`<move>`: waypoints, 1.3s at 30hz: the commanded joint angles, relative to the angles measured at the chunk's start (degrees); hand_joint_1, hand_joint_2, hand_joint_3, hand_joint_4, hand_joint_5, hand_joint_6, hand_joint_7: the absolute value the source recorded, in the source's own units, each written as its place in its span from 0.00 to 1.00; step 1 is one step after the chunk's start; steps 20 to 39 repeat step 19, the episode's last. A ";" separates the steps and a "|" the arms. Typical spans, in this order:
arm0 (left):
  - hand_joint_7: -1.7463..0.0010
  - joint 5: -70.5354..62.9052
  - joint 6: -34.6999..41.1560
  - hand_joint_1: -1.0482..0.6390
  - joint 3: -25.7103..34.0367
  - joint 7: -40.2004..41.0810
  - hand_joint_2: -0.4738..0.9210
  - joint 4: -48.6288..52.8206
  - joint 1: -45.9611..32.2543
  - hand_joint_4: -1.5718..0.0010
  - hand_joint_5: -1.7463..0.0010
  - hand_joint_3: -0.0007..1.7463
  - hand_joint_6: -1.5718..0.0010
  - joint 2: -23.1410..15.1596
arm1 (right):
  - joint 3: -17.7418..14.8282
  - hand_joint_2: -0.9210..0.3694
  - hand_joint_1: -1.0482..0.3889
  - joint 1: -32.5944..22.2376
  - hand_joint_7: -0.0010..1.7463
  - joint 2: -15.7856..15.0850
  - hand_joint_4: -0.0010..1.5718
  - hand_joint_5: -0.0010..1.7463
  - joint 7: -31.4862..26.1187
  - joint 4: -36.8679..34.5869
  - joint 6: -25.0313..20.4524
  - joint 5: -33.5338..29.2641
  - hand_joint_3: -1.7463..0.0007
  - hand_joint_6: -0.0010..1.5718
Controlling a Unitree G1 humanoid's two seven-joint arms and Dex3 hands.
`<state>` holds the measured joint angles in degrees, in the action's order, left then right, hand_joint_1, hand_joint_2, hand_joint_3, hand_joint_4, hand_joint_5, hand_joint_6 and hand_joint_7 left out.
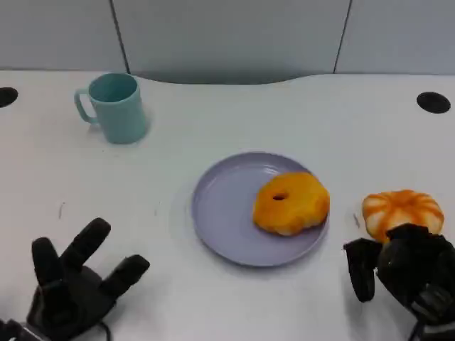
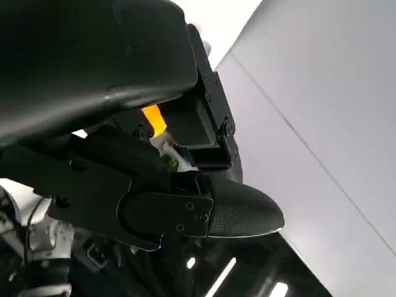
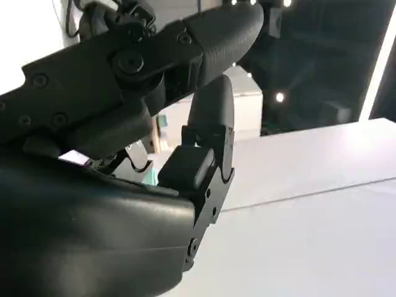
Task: Grasp the bread from the table and place it into the plate.
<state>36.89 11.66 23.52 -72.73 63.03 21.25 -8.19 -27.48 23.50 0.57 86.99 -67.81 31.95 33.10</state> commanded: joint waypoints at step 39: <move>1.00 -3.11 3.84 0.00 0.75 -3.97 1.00 0.08 0.55 0.23 0.91 0.05 0.26 -0.27 | 0.12 0.04 0.44 -0.60 0.23 -3.41 0.51 1.00 -0.83 -1.54 -3.90 -3.54 1.00 0.69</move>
